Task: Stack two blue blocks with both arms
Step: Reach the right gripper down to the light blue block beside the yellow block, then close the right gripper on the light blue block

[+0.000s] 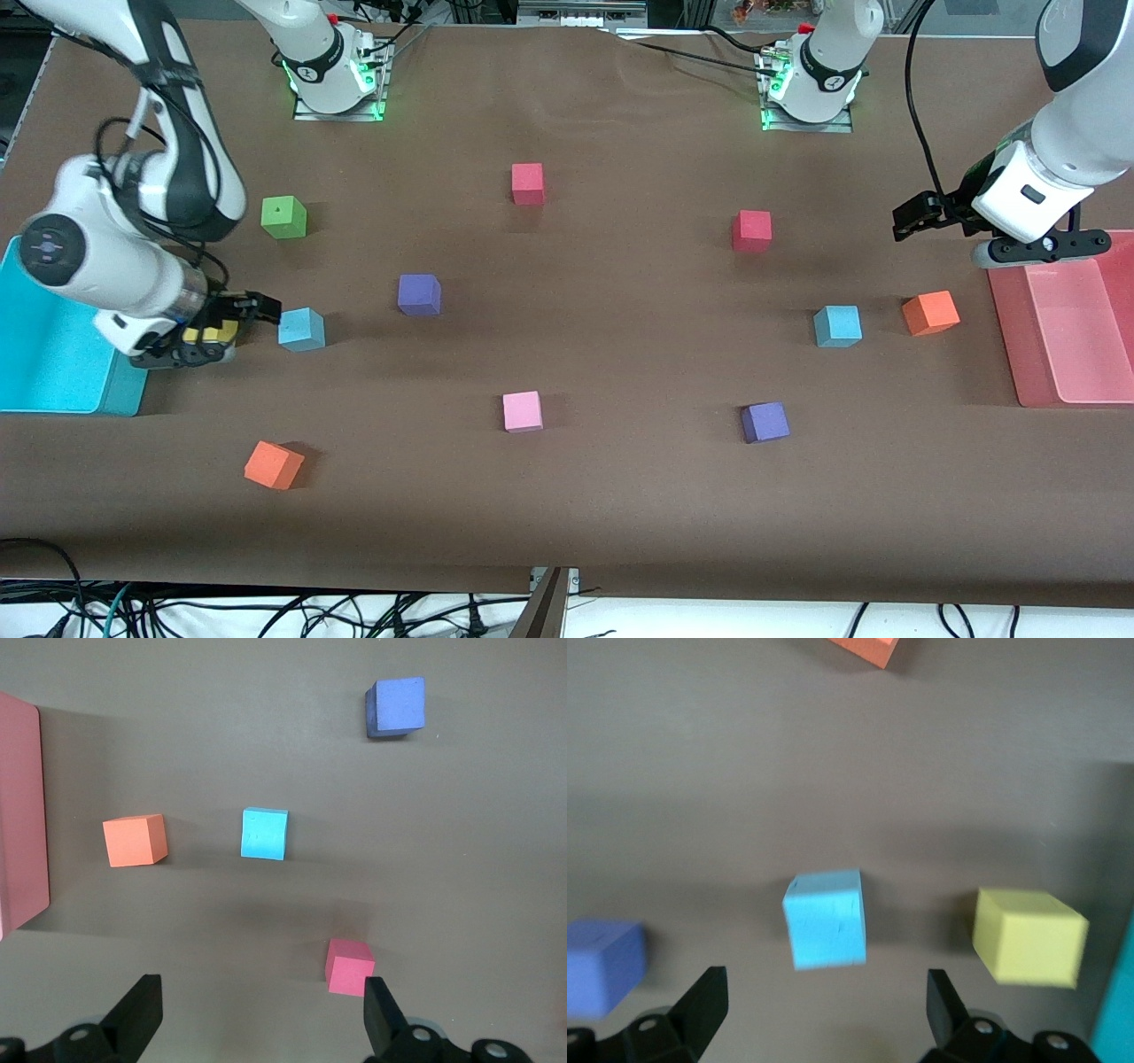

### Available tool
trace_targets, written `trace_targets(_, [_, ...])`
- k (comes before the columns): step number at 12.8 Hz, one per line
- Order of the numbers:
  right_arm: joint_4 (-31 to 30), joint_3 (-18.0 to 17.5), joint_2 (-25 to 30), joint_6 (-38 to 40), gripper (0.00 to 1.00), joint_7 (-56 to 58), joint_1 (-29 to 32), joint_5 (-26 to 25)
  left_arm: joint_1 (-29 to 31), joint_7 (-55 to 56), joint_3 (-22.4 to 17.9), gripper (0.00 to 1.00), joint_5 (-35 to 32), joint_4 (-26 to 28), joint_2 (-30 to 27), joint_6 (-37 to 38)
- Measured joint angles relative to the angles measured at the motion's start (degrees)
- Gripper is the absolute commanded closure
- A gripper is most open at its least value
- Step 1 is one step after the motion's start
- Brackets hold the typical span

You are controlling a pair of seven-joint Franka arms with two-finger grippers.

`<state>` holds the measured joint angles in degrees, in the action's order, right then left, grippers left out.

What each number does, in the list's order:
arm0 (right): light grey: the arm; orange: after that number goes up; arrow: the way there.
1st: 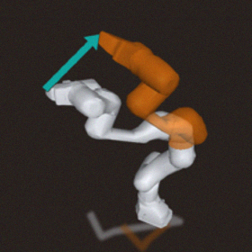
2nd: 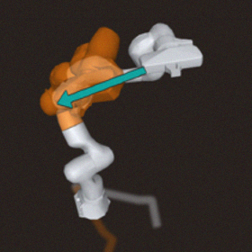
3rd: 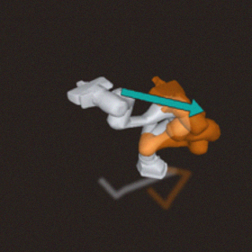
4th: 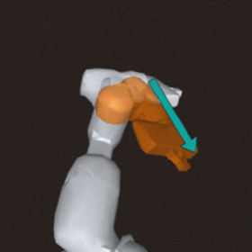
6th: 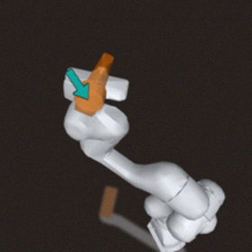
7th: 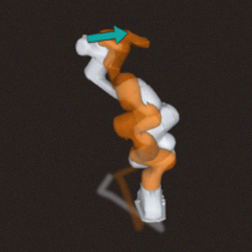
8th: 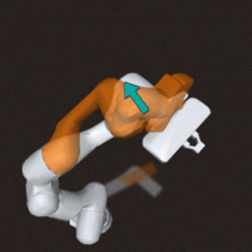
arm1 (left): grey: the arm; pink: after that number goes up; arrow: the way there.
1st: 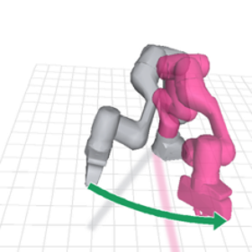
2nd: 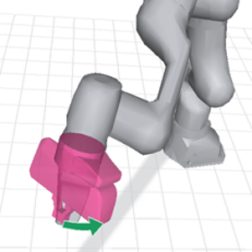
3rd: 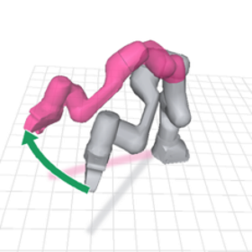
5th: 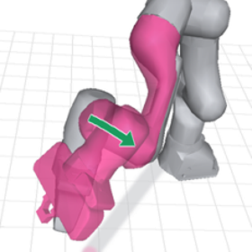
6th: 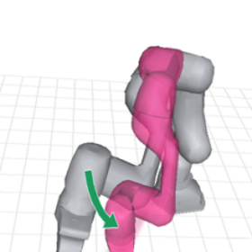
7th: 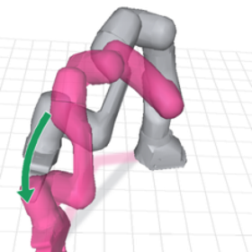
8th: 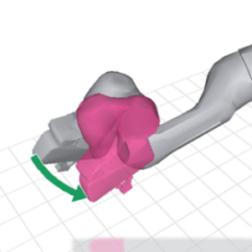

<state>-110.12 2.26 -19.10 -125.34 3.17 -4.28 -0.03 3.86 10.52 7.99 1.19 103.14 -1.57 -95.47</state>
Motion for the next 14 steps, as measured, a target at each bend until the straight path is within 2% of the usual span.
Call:
trace_targets(3, [-7.2,0.0,-1.9,-9.7,0.01,0.1,0.0,0.0,0.0,0.0,0.0,0.00,0.0,0.1,-0.1,0.0])
trace_targets(7, [-8.9,0.0,-4.7,-13.9,0.04,0.2,-0.9,-0.1,0.0,0.0,0.0,0.00,0.0,0.1,-0.1,0.0])
trace_targets(8, [-8.9,0.0,-5.5,-14.9,0.27,0.2,-1.3,-0.1,0.0,0.0,0.0,0.00,0.0,0.1,-0.1,0.0])
trace_targets(9, [-8.9,0.0,-6.2,-15.5,0.55,0.2,-1.5,-0.1,0.0,0.0,0.0,0.00,0.0,0.1,-0.1,0.0])
trace_targets(10, [-8.9,0.0,-6.5,-15.8,0.76,0.2,-1.6,-0.1,0.0,0.0,0.0,0.00,0.0,0.2,-0.1,0.0])
trace_targets(11, [-8.9,0.0,-6.6,-15.8,0.80,0.3,-1.6,-0.1,0.0,0.0,0.0,0.00,0.0,0.2,-0.1,0.0])
trace_targets(14, [-8.1,0.0,-6.3,-15.6,0.80,1.1,-1.8,-0.1,0.0,0.0,0.0,0.00,0.0,0.2,-0.1,0.0])
